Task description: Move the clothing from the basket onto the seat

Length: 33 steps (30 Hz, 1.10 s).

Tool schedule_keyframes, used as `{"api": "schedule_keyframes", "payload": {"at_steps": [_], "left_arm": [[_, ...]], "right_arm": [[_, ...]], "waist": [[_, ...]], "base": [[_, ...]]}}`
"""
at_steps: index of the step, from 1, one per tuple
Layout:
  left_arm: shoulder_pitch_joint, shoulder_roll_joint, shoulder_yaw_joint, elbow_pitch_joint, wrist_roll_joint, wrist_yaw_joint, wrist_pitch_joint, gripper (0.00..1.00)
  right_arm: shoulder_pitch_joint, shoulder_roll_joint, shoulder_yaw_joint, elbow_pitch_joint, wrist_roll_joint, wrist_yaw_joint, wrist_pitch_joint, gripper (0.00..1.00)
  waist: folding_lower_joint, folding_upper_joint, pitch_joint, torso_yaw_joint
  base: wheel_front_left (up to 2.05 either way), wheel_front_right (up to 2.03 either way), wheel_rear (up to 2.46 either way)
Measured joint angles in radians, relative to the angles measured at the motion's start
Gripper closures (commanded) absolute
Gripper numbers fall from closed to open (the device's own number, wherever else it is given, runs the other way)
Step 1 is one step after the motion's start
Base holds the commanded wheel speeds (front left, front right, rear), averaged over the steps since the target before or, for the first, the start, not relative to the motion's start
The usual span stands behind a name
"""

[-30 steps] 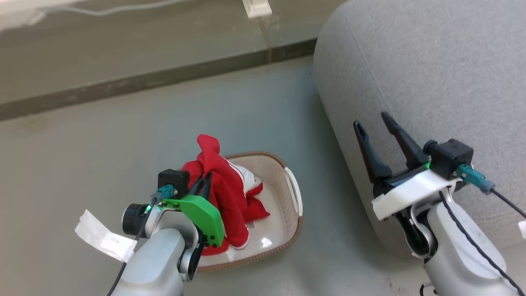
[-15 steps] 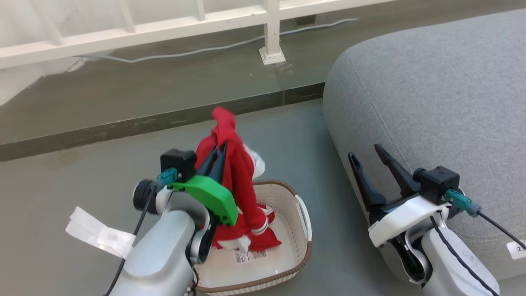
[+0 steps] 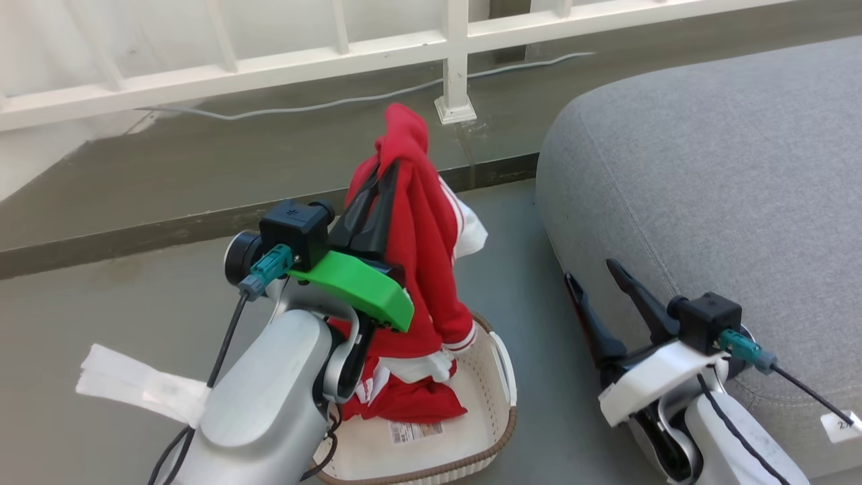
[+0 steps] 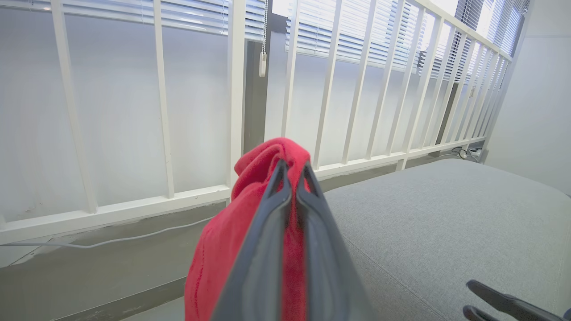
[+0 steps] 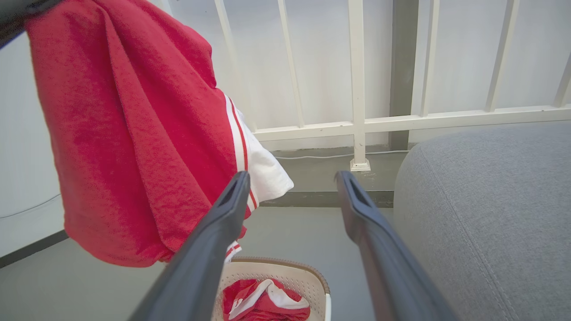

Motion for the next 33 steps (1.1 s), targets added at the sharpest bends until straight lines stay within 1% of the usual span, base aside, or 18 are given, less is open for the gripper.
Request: {"api": "schedule_keyframes", "payload": {"at_steps": [6, 14, 21, 33], "left_arm": [[0.005, 0.000, -0.001, -0.100, 0.015, 0.000, 0.000, 1.00], [0.032, 0.000, -0.009, -0.163, 0.043, 0.000, -0.001, 1.00], [0.074, 0.006, -0.018, -0.188, 0.044, 0.002, -0.003, 1.00], [0.099, 0.013, -0.020, -0.227, 0.051, 0.012, -0.003, 1.00]], "right_arm": [[0.037, 0.008, 0.010, 0.001, 0.000, 0.000, 0.000, 0.00], [0.051, 0.016, 0.024, -0.003, 0.000, 0.000, 0.000, 0.00], [0.057, 0.022, 0.035, -0.007, 0.000, 0.000, 0.000, 0.00], [0.057, 0.022, 0.051, -0.027, -0.002, 0.000, 0.000, 0.00]], "waist": [[0.0000, 0.0000, -0.017, 0.007], [0.0000, 0.0000, -0.024, 0.009], [0.0000, 0.0000, -0.027, 0.011], [0.0000, 0.0000, -0.029, 0.016]], "base": [[0.00, 0.00, 0.00], [0.00, 0.00, 0.00], [0.00, 0.00, 0.00], [0.00, 0.00, 0.00]]}}
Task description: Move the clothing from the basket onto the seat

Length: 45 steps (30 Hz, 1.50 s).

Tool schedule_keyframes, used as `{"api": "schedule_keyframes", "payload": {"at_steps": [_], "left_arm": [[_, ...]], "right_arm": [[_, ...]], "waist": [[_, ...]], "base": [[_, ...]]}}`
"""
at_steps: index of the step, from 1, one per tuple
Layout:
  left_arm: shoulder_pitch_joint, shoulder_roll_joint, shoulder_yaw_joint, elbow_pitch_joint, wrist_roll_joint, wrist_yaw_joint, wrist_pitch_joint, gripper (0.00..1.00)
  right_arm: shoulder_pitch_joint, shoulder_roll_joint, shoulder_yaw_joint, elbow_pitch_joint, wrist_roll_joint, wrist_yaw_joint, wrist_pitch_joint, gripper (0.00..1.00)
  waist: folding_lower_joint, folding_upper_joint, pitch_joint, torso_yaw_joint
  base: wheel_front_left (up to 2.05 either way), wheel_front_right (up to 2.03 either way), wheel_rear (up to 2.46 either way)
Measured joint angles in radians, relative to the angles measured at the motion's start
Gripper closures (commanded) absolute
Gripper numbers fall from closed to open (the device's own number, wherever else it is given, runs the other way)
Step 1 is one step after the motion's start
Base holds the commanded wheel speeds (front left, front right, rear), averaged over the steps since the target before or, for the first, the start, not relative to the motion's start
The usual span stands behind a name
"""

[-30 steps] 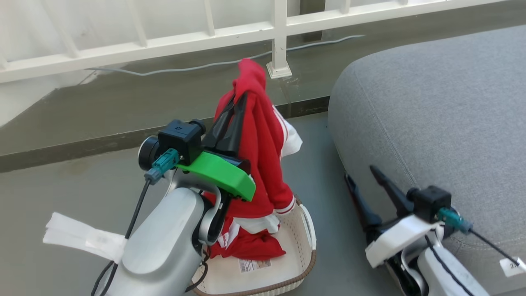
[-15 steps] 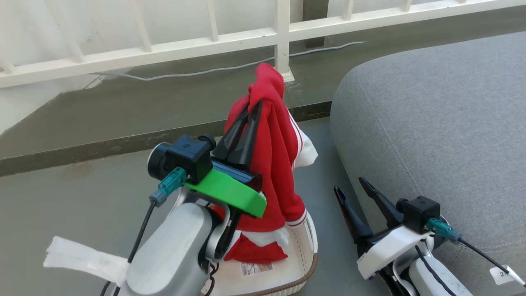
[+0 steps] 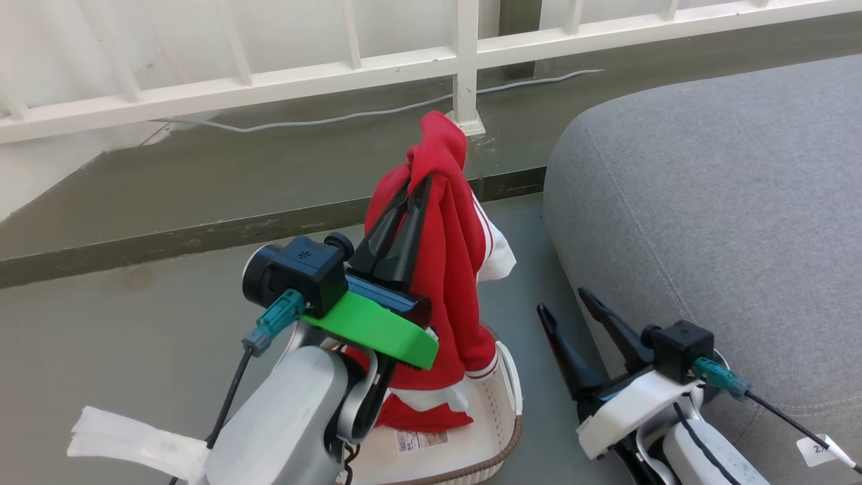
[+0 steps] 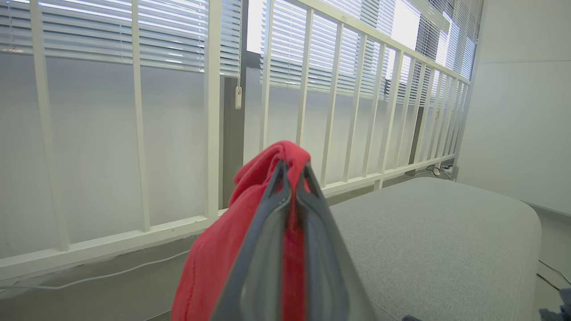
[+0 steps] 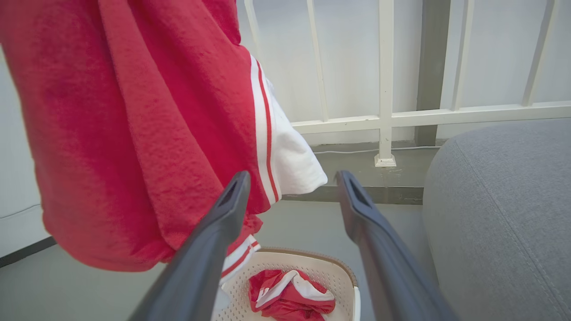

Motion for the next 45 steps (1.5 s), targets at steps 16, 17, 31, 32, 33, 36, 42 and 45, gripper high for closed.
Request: {"api": "schedule_keyframes", "payload": {"at_steps": [16, 17, 31, 32, 33, 36, 42, 45], "left_arm": [[0.014, 0.001, -0.005, -0.030, 0.002, 0.002, 0.000, 1.00], [0.014, 0.001, -0.008, -0.031, 0.003, 0.002, 0.000, 1.00], [0.014, -0.001, -0.073, -0.036, 0.009, 0.001, 0.021, 1.00], [0.014, 0.000, -0.073, -0.036, 0.009, 0.001, 0.021, 1.00], [0.014, 0.000, -0.073, -0.036, 0.009, 0.001, 0.022, 1.00], [0.014, 0.000, -0.074, -0.037, 0.009, 0.001, 0.022, 1.00], [0.014, -0.001, -0.077, -0.037, 0.009, 0.001, 0.022, 1.00], [0.014, -0.001, -0.078, -0.037, 0.009, 0.001, 0.022, 1.00]], "right_arm": [[-0.075, 0.014, 0.229, -0.106, 0.036, 0.000, 0.000, 0.00], [-0.078, 0.013, 0.244, -0.106, 0.040, 0.000, 0.000, 0.00], [-0.169, 0.022, 0.371, -0.062, 0.114, 0.000, 0.001, 0.00], [-0.179, 0.024, 0.378, -0.061, 0.116, 0.000, 0.001, 0.00], [-0.188, 0.026, 0.380, -0.060, 0.117, 0.000, 0.001, 0.00], [-0.208, 0.028, 0.378, -0.049, 0.119, 0.000, 0.001, 0.00], [-0.236, 0.028, 0.352, -0.011, 0.122, 0.000, 0.001, 0.51], [-0.239, 0.029, 0.356, 0.008, 0.140, 0.000, 0.001, 1.00]], "waist": [[0.0000, 0.0000, 0.006, 0.011], [0.0000, 0.0000, 0.007, 0.012], [0.0000, 0.0000, 0.016, 0.050], [0.0000, 0.0000, 0.017, 0.051], [0.0000, 0.0000, 0.018, 0.053], [0.0000, 0.0000, 0.019, 0.055], [0.0000, 0.0000, 0.020, 0.058], [0.0000, 0.0000, 0.018, 0.059]], "base": [[0.00, 0.00, 0.00], [0.00, 0.00, 0.00], [0.00, 0.00, 0.00], [0.00, 0.00, 0.00], [0.00, 0.00, 0.00], [0.00, 0.00, 0.00], [0.00, 0.00, 0.00], [0.00, 0.00, 0.00]]}}
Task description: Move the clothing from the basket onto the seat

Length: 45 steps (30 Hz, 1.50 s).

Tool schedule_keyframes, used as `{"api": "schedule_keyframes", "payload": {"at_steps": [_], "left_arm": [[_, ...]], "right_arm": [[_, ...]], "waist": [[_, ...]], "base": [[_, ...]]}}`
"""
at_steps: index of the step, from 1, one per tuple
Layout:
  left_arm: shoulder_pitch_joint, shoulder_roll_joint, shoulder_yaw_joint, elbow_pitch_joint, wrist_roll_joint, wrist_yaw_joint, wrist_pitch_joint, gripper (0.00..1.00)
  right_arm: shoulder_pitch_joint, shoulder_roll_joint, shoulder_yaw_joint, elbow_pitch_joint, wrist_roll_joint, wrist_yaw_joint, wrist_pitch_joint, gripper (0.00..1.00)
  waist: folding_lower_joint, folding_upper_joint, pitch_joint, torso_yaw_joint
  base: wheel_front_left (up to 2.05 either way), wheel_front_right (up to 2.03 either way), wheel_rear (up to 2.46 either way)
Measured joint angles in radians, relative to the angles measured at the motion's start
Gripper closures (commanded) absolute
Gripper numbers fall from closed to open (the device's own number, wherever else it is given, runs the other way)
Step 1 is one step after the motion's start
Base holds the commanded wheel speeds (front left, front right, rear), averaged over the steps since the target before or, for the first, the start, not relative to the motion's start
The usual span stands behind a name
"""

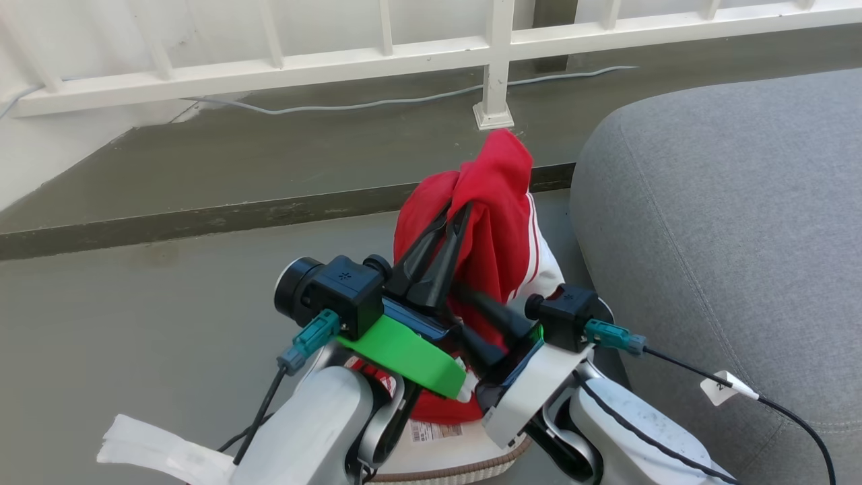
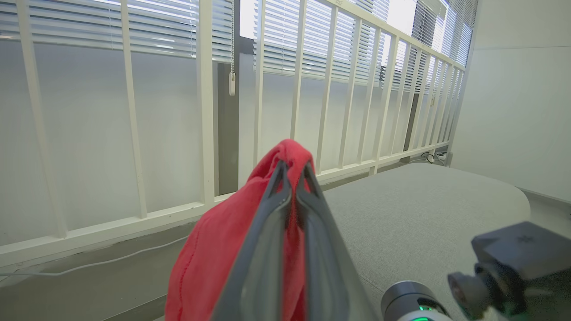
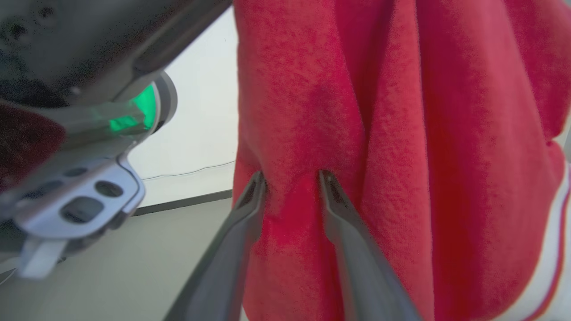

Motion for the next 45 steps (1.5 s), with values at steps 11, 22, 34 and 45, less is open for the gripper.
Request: {"api": "schedule_keyframes", "payload": {"at_steps": [11, 22, 34, 45], "left_arm": [[0.000, 0.000, -0.002, 0.000, -0.001, 0.000, 0.000, 1.00], [0.000, -0.001, -0.005, -0.010, -0.009, 0.000, 0.000, 0.00], [0.001, 0.050, -0.045, -0.026, 0.010, -0.019, 0.010, 0.00], [0.041, 0.088, -0.109, -0.026, 0.053, -0.036, 0.053, 0.00]], "right_arm": [[-0.013, 0.003, 0.016, 0.022, 0.024, 0.000, 0.000, 1.00], [-0.044, -0.046, -0.085, 0.025, 0.024, 0.000, 0.000, 1.00], [-0.061, -0.099, -0.182, 0.040, 0.023, -0.003, 0.000, 1.00], [-0.095, -0.134, -0.262, 0.038, 0.021, -0.012, 0.000, 1.00]], "waist": [[0.0000, 0.0000, -0.004, -0.001], [0.0000, 0.0000, -0.006, -0.009], [0.0000, 0.0000, -0.006, -0.031], [0.0000, 0.0000, 0.009, -0.094]], "base": [[0.00, 0.00, 0.00], [0.00, 0.00, 0.00], [0.00, 0.00, 0.00], [0.00, 0.00, 0.00]]}}
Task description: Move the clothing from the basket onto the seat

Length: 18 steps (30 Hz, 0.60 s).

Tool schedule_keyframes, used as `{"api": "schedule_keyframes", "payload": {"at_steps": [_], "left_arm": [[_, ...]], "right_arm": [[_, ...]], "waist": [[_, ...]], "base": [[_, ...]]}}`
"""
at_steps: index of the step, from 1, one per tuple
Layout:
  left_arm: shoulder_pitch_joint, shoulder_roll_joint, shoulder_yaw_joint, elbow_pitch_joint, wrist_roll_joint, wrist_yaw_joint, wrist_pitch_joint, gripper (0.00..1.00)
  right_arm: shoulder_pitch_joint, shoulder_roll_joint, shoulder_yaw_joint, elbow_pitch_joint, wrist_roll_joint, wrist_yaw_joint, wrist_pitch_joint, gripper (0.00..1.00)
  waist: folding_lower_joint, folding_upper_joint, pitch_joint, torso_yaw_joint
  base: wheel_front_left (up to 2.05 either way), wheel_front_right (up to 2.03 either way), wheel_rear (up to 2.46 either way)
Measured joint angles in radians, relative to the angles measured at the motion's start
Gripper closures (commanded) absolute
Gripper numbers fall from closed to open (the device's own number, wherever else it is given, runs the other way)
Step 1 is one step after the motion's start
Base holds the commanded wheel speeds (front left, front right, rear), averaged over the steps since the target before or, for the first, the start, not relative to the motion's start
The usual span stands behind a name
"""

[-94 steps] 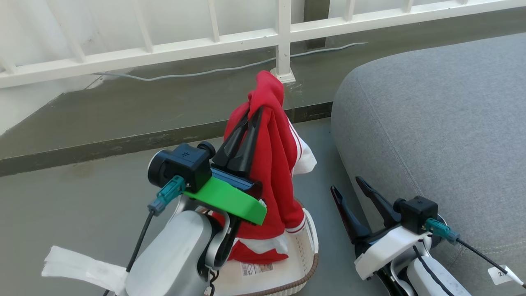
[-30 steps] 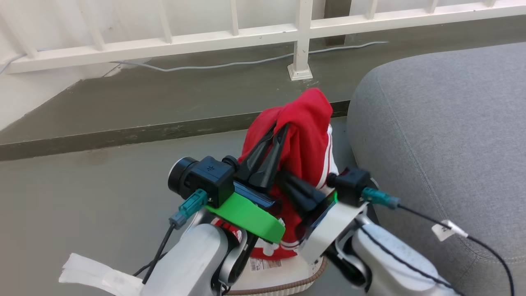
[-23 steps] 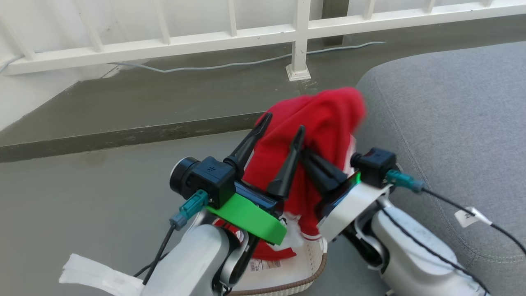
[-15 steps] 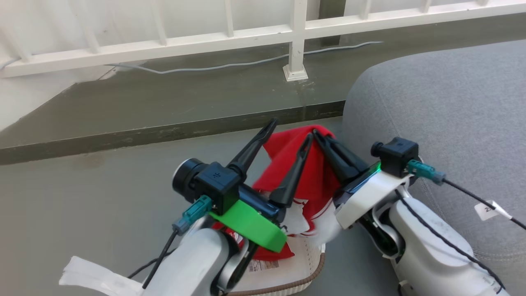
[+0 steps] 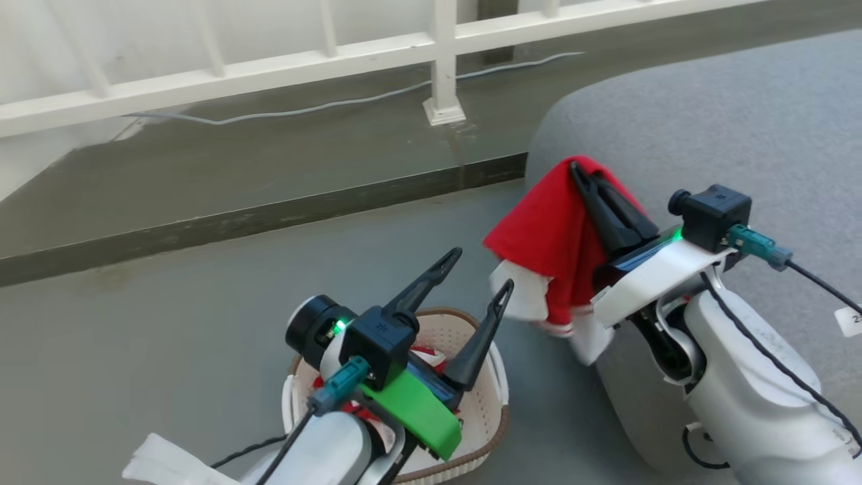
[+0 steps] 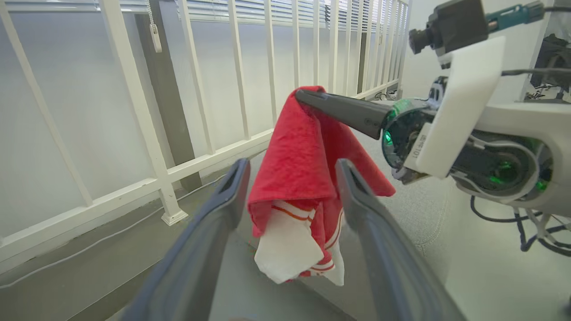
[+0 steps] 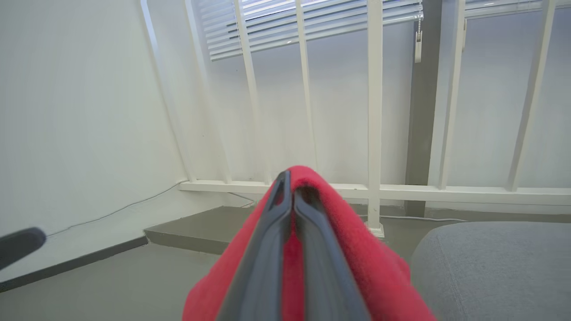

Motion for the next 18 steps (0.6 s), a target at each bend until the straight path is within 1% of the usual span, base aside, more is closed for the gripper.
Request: {"api": "schedule_keyframes", "payload": {"at_steps": [6, 13, 18], "left_arm": [[0.004, 0.003, -0.028, -0.001, 0.012, -0.003, 0.021, 0.00], [0.004, 0.006, -0.040, -0.001, 0.017, -0.004, 0.036, 0.00], [0.004, 0.007, -0.040, -0.001, 0.017, -0.004, 0.045, 0.00]], "right_arm": [[0.000, -0.016, -0.035, -0.002, -0.001, 0.000, 0.000, 1.00], [0.001, -0.017, -0.072, -0.013, 0.000, -0.001, 0.000, 1.00], [0.003, -0.017, -0.103, -0.019, 0.003, -0.010, 0.000, 1.00]], "waist": [[0.0000, 0.0000, 0.014, -0.052], [0.0000, 0.0000, 0.035, -0.126], [0.0000, 0.0000, 0.053, -0.185]], "base": [[0.00, 0.00, 0.00], [0.00, 0.00, 0.00], [0.00, 0.00, 0.00]]}}
